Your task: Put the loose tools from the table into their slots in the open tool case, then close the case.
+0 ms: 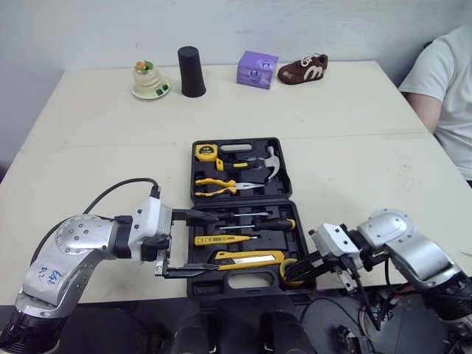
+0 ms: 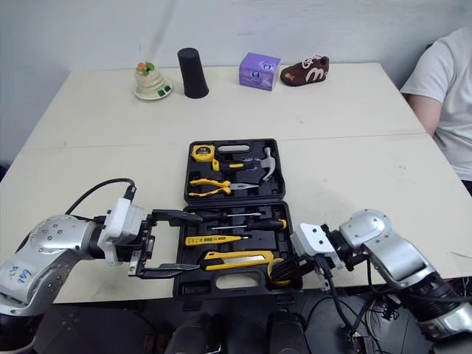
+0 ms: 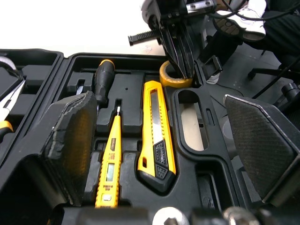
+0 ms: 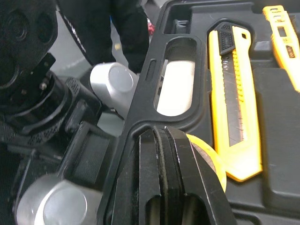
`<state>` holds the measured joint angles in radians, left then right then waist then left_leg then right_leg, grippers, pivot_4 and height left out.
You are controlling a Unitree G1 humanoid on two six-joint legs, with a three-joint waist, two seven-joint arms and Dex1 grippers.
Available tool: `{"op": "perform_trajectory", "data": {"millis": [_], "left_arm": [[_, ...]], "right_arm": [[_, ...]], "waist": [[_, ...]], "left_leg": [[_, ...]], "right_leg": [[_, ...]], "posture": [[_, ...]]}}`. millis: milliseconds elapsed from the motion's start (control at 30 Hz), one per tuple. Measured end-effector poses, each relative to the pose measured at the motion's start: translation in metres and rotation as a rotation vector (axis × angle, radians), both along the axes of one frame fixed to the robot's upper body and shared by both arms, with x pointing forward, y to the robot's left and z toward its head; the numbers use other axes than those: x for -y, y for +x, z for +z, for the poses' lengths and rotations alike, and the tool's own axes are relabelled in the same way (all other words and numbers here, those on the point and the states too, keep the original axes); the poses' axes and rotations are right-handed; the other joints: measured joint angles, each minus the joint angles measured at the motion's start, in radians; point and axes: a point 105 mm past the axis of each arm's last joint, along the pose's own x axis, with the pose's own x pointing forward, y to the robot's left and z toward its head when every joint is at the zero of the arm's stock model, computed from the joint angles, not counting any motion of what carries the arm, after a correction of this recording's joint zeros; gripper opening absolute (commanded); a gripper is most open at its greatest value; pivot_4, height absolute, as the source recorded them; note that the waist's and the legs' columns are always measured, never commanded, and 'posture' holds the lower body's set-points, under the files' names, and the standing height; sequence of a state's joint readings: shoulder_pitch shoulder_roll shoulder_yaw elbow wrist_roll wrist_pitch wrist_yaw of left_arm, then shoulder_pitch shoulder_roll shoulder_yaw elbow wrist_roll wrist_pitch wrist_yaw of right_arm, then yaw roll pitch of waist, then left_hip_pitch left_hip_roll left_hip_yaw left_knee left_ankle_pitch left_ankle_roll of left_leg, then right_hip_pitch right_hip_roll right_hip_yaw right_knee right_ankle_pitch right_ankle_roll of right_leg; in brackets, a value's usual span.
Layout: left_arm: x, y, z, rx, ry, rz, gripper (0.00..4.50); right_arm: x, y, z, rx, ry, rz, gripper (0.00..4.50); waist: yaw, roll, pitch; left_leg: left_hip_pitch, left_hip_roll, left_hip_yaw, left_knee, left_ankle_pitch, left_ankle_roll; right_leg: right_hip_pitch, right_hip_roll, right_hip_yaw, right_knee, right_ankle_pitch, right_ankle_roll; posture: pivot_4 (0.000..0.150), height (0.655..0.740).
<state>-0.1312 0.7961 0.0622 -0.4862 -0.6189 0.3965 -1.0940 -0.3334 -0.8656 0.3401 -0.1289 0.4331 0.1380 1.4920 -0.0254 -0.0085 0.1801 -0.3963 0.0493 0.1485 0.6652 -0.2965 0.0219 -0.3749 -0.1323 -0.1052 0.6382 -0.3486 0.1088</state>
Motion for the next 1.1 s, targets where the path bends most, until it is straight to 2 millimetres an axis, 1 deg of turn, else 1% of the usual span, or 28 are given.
{"op": "perform_trajectory", "data": {"millis": [67,167,267,400,467,533,567,633,700,767,800,833,867,900,967,1000,1033,1067,1100], "left_arm": [[-0.001,0.000,-0.001,-0.005,0.003,0.003,4.50],[-0.002,0.000,-0.002,-0.016,0.007,0.008,4.50],[-0.007,-0.004,-0.007,-0.099,0.039,0.022,4.50],[-0.009,-0.003,-0.003,-0.105,0.023,0.041,4.50],[-0.009,-0.003,-0.003,-0.106,0.023,0.045,4.50],[-0.011,-0.003,-0.004,-0.111,0.023,0.058,4.50],[-0.012,-0.003,-0.005,-0.112,0.022,0.064,4.50],[-0.014,-0.002,-0.004,-0.106,0.020,0.077,4.50],[-0.020,0.003,-0.002,-0.082,0.017,0.117,4.50],[-0.027,0.009,0.001,-0.062,0.009,0.163,4.50],[-0.027,0.009,0.001,-0.061,0.008,0.167,4.50],[-0.035,0.016,0.002,-0.040,-0.002,0.227,4.50],[-0.041,0.022,0.002,-0.029,-0.018,0.273,4.50],[-0.043,0.024,0.003,-0.022,-0.020,0.291,4.50],[-0.055,0.031,0.006,0.011,-0.053,0.377,4.50],[-0.063,0.037,0.008,0.031,-0.075,0.435,4.50],[-0.069,0.040,0.010,0.049,-0.098,0.477,4.24],[-0.078,0.045,0.012,0.071,-0.117,0.536,3.95],[-0.084,0.048,0.012,0.079,-0.126,0.570,3.70]], "right_arm": [[0.002,0.000,-0.005,0.007,-0.012,-0.002,0.03],[0.004,0.000,-0.007,0.029,-0.014,0.007,0.03],[0.007,0.002,-0.013,0.032,0.013,0.010,0.03],[0.009,0.005,-0.017,0.021,0.047,-0.002,0.03],[0.010,0.006,-0.018,0.004,0.058,-0.013,0.03],[0.011,0.008,-0.020,-0.054,0.082,-0.049,0.03],[0.012,0.008,-0.020,-0.075,0.088,-0.061,0.03],[0.014,0.009,-0.019,-0.103,0.092,-0.076,0.03],[0.018,0.007,-0.010,-0.168,0.080,-0.112,0.03],[0.020,0.007,0.002,-0.208,0.086,-0.150,0.03],[0.020,0.007,0.003,-0.210,0.088,-0.152,0.03],[0.016,0.009,0.020,-0.215,0.125,-0.173,0.03],[0.015,0.013,0.030,-0.205,0.147,-0.192,0.03],[0.015,0.015,0.032,-0.199,0.151,-0.202,0.03],[0.019,0.028,0.047,-0.145,0.179,-0.276,0.03],[0.025,0.042,0.056,-0.092,0.192,-0.345,0.03],[0.033,0.054,0.060,-0.046,0.192,-0.413,0.00],[0.043,0.072,0.062,0.023,0.174,-0.505,0.00],[0.052,0.082,0.063,0.053,0.164,-0.565,0.00]], "waist": [[0.000,0.000,0.000],[0.001,-0.002,-0.001],[0.000,-0.006,-0.003],[0.000,-0.011,-0.007],[0.000,-0.012,-0.007],[-0.001,-0.011,-0.007],[-0.001,-0.011,-0.007],[0.000,-0.009,-0.006],[0.002,-0.004,-0.003],[0.002,-0.002,-0.002],[0.002,-0.002,-0.002],[-0.001,-0.002,-0.002],[-0.004,-0.001,-0.001],[-0.005,-0.001,-0.001],[-0.004,-0.001,-0.001],[-0.003,-0.001,-0.001],[-0.002,-0.001,-0.001],[-0.002,-0.001,-0.001],[-0.001,-0.001,-0.001]], "left_leg": [[0.000,0.000,0.000,0.000,0.000,0.000],[0.006,0.000,-0.001,-0.001,0.000,0.000],[0.012,0.001,-0.003,-0.002,-0.002,-0.001],[0.016,0.003,-0.004,-0.002,-0.005,-0.002],[0.019,0.003,-0.004,-0.002,-0.006,-0.003],[0.025,0.004,-0.004,-0.003,-0.008,-0.004],[0.025,0.005,-0.004,-0.003,-0.011,-0.008],[0.025,0.005,-0.004,-0.003,-0.011,-0.008],[0.021,0.003,-0.004,-0.003,-0.012,-0.007],[0.016,0.002,-0.003,-0.004,-0.008,-0.001],[0.016,0.002,-0.003,-0.004,-0.008,-0.001],[0.009,0.002,-0.004,-0.003,-0.007,-0.001],[0.008,0.002,-0.003,-0.003,-0.007,-0.001],[0.008,0.002,-0.002,-0.003,-0.007,-0.001],[0.008,0.002,-0.002,-0.003,-0.007,-0.001],[0.008,0.002,-0.002,-0.003,-0.007,0.000],[0.007,0.001,-0.001,-0.003,-0.007,0.000],[0.007,0.001,-0.001,-0.003,-0.007,0.000],[0.006,0.000,-0.001,-0.003,-0.007,0.001]], "right_leg": [[0.001,0.000,0.000,0.000,0.000,0.000],[0.007,0.000,0.000,-0.001,0.000,0.000],[0.015,-0.001,0.000,-0.006,0.000,0.000],[0.021,-0.003,0.000,-0.010,0.001,0.000],[0.025,-0.003,0.000,-0.011,0.001,0.000],[0.031,-0.003,0.000,-0.013,0.001,-0.001],[0.031,-0.004,0.000,-0.013,0.001,-0.001],[0.030,-0.004,0.000,-0.013,0.001,-0.001],[0.026,-0.008,0.000,-0.013,0.001,-0.001],[0.020,-0.009,0.000,-0.011,0.001,-0.001],[0.019,-0.009,0.000,-0.011,0.001,-0.001],[0.013,-0.008,-0.002,-0.011,0.001,-0.001],[0.012,-0.008,-0.001,-0.010,0.001,-0.001],[0.012,-0.007,-0.001,-0.010,0.001,-0.001],[0.012,-0.007,-0.002,-0.011,0.001,-0.001],[0.011,-0.007,-0.002,-0.010,0.001,-0.001],[0.010,-0.007,-0.001,-0.010,0.001,0.000],[0.010,-0.007,-0.001,-0.010,0.002,0.000],[0.009,-0.008,-0.001,-0.010,0.002,0.001]], "posture": [[0.150,0.7400],[0.150,0.7400],[0.150,0.7400],[0.150,0.7400],[0.150,0.7400],[0.150,0.7400],[0.150,0.7400],[0.150,0.7400],[0.150,0.7400],[0.150,0.7400],[0.150,0.7400],[0.150,0.7400],[0.150,0.7400],[0.150,0.7400],[0.150,0.7400],[0.150,0.7400],[0.150,0.7400],[0.150,0.7400],[0.150,0.7400]]}}
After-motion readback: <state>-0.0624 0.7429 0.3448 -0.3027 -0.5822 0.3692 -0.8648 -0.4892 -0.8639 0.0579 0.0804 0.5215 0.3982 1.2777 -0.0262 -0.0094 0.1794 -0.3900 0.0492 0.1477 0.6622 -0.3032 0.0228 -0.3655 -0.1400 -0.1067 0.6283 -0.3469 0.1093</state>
